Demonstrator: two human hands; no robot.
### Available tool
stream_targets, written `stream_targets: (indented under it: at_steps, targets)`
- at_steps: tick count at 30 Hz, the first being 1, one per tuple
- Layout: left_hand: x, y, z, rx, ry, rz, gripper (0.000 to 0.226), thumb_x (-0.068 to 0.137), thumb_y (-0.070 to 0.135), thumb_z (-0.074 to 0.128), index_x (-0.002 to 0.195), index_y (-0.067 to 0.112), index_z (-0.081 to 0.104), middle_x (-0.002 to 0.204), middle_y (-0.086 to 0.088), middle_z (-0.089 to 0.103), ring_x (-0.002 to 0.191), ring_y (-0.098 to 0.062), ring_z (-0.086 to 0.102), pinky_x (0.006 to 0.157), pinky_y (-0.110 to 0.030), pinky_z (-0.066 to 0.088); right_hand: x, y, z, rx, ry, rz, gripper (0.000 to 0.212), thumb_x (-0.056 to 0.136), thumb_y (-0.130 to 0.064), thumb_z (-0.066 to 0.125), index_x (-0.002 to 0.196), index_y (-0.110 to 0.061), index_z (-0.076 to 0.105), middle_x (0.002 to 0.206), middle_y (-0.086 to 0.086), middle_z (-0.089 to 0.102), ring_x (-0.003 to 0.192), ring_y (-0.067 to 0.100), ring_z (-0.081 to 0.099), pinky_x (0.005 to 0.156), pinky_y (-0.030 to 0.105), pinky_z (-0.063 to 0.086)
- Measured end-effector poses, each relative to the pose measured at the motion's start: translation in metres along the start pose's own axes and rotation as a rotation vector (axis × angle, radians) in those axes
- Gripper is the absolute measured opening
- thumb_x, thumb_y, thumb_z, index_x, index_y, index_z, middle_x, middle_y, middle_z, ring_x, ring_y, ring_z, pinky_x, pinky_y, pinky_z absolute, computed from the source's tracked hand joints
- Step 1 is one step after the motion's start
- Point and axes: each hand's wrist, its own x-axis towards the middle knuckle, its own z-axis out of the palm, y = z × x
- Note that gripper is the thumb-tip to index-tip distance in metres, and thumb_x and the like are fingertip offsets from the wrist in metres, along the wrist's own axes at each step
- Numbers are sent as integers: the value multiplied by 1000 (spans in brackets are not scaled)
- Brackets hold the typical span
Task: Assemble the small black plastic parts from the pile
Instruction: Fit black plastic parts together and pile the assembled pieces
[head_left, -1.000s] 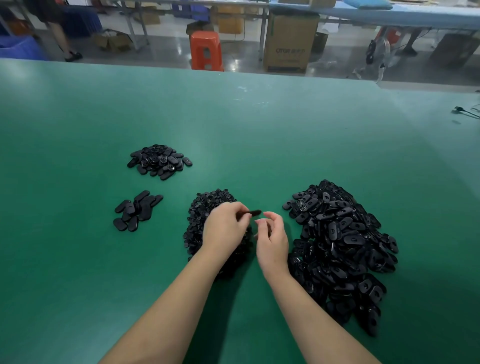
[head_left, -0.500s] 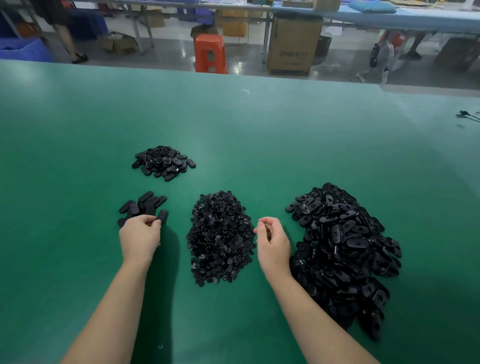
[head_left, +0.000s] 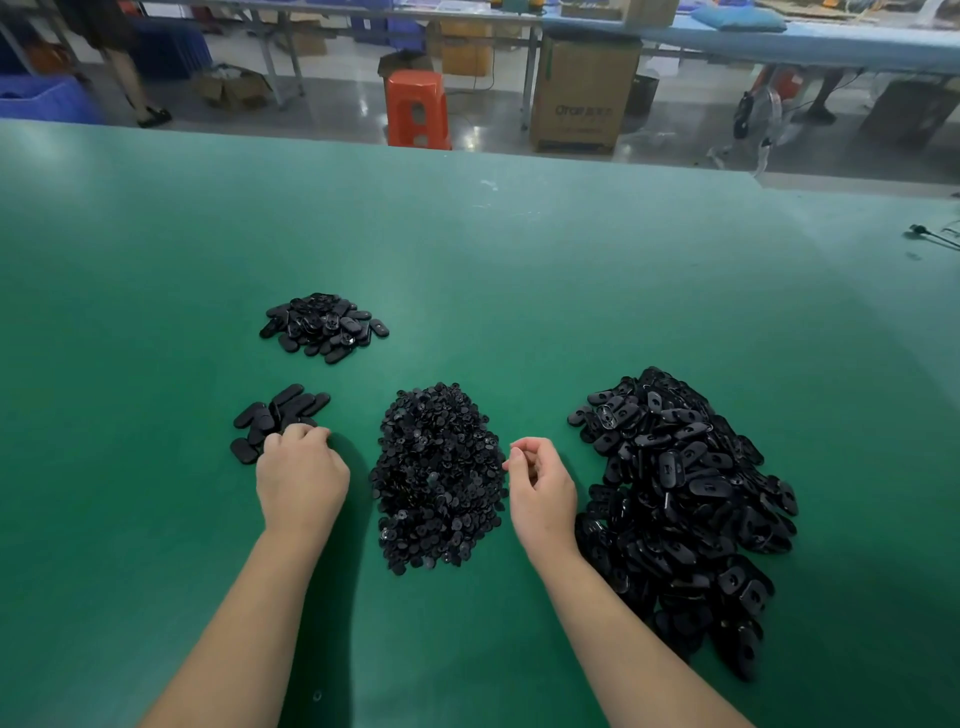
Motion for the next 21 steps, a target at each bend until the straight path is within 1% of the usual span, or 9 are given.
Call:
stream_targets:
  at_steps: [3,6,8,10,11,14,17,19,21]
  targets:
    - [2,0,1,-57,36,-10,33,93,3,52,119,2,71,126,-14,67,110,-38,55,87,-46,49,0,1,1,-5,1,-4,11,100,-24,55,93,-31,59,85,-7,70,67,10,58,68,34,51]
    - [1,12,3,-263,76,13,30,97,6,51,120,4,71,124,-10,66,112,-30,59,89,-40,50,1,1,1,-17,-2,-8,12,100,-24,54,92,-31,59,84,-6,69,63,9,54,65,32,49]
    - [-3,25,6,-444,70,12,27,99,9,52,119,8,70,117,-6,67,103,-28,64,89,-38,51,1,2,1,-23,-3,-10,12,100,-23,54,92,-31,59,83,-5,69,60,8,52,62,30,47]
    - [-10,38,12,-563,51,2,25,100,14,53,117,11,71,106,-1,66,90,-25,64,84,-40,53,1,2,1,-30,-8,-8,15,100,-22,54,90,-32,58,82,-4,69,55,5,47,57,27,43]
    - [-14,42,15,-592,46,-4,24,100,16,53,116,13,71,102,1,66,87,-21,62,81,-38,51,1,1,1,-33,-12,-6,16,100,-22,54,90,-33,58,81,-4,69,53,5,46,56,27,41]
    - [-20,45,24,-628,59,-30,22,100,20,54,112,16,72,100,5,66,89,-13,59,79,-31,44,0,1,1,-40,-12,-4,17,100,-20,54,89,-33,57,81,-4,69,52,5,45,56,26,40]
    - [-18,41,26,-654,64,-49,21,100,19,54,109,18,73,92,7,64,78,-7,57,69,-26,41,0,-1,2,-75,-10,1,18,99,-20,54,88,-33,57,78,-6,68,55,7,49,57,28,43]
    - [-19,40,26,-654,70,-43,20,99,17,55,108,19,73,86,7,62,74,-5,55,65,-20,39,2,-4,2,-145,-49,14,15,99,-21,55,90,-33,57,77,-9,66,61,8,53,61,29,45]
    - [-20,40,26,-650,72,-35,20,99,17,55,107,19,73,87,9,62,75,-3,55,65,-18,39,8,-11,-2,-211,-155,43,9,99,-25,55,94,-33,58,84,-13,65,73,7,59,67,28,48]
